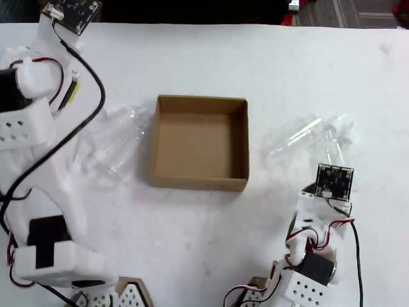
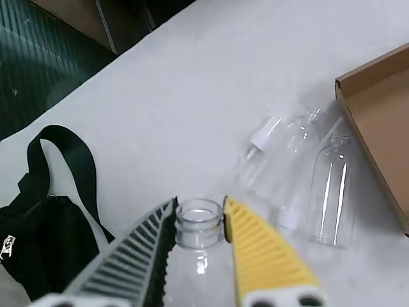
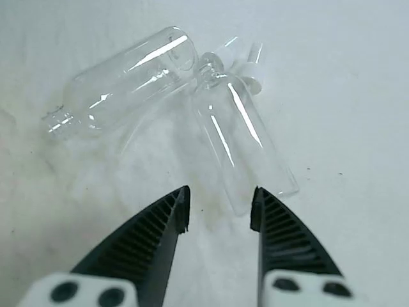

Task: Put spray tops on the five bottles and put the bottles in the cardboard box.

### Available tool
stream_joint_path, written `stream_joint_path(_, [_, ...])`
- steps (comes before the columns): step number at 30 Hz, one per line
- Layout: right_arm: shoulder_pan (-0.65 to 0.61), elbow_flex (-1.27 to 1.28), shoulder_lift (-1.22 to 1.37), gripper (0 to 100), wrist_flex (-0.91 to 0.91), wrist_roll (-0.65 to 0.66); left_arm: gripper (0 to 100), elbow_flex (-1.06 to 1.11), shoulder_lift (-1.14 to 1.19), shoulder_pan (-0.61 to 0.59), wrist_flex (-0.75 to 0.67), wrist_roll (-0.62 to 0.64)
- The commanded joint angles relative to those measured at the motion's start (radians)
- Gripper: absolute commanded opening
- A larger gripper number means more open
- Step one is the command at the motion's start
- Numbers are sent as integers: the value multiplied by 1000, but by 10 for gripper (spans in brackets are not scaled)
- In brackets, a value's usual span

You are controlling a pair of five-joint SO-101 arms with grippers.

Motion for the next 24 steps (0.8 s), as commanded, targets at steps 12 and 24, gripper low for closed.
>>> stream_joint_path(12, [-10, 8, -1, 143, 15, 3, 22, 684, -631, 151, -186, 11])
stream_joint_path(24, [-10, 8, -1, 142, 15, 3, 22, 1427, -1208, 269, -845, 12])
